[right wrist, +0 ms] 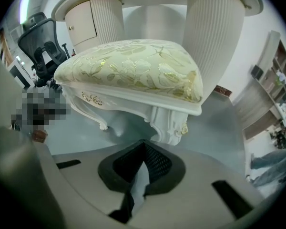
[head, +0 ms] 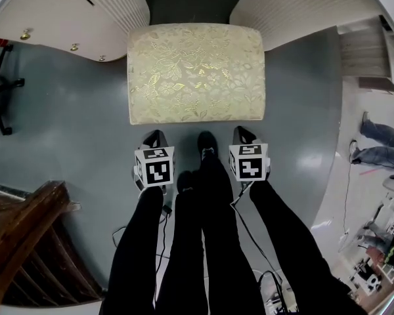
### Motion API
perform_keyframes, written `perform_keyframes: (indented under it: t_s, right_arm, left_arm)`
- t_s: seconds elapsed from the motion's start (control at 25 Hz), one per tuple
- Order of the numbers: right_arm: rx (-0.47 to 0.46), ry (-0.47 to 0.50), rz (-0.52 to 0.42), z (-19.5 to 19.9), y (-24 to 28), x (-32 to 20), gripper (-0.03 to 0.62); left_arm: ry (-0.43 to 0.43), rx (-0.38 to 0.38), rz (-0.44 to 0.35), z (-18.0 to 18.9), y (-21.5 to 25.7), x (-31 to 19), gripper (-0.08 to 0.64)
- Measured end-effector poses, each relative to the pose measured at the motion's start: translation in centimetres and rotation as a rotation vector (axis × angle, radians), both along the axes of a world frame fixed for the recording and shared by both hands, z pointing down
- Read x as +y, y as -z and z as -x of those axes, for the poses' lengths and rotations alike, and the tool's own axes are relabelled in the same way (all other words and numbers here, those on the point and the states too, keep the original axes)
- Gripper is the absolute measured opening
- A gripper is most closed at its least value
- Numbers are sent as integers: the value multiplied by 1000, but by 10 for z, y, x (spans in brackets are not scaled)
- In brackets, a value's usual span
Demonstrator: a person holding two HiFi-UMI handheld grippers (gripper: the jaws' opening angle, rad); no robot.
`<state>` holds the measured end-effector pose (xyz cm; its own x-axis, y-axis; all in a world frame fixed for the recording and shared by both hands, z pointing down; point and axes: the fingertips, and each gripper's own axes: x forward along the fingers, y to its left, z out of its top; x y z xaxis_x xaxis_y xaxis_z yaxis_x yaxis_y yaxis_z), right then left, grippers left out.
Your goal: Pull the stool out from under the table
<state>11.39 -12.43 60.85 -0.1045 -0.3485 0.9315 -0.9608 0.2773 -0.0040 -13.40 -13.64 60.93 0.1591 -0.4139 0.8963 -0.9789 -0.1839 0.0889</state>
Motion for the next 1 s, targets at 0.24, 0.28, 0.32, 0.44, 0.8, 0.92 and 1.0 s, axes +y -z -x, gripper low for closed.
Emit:
perform_keyframes:
  t_s: [0.24,0.28,0.32,0.44,0.8,0.92,1.0]
  right_arm:
    - [-21,-18,14,1,6,8,3]
    - [-22,-21,17,0,6,9,3]
    - [-21,-25,21,-1,6,11,3]
    - [-21,-35,38,-1,6,15,3]
    - [-24,-28,62,1,5,19,3]
    - [-25,-25,65,1,4,18,3]
    - [-27,-25,66,1,4,17,3]
  left_arm:
    - [23,13,8,2,9,1,6]
    - [26,14,9,2,10,1,6]
    - [30,13,9,3,11,1,6]
    - [37,13,10,6,13,0,6]
    - [48,18,16,5,13,0,6]
    - [47,19,21,5,12,3,6]
    - [47,19,25,6,11,3,6]
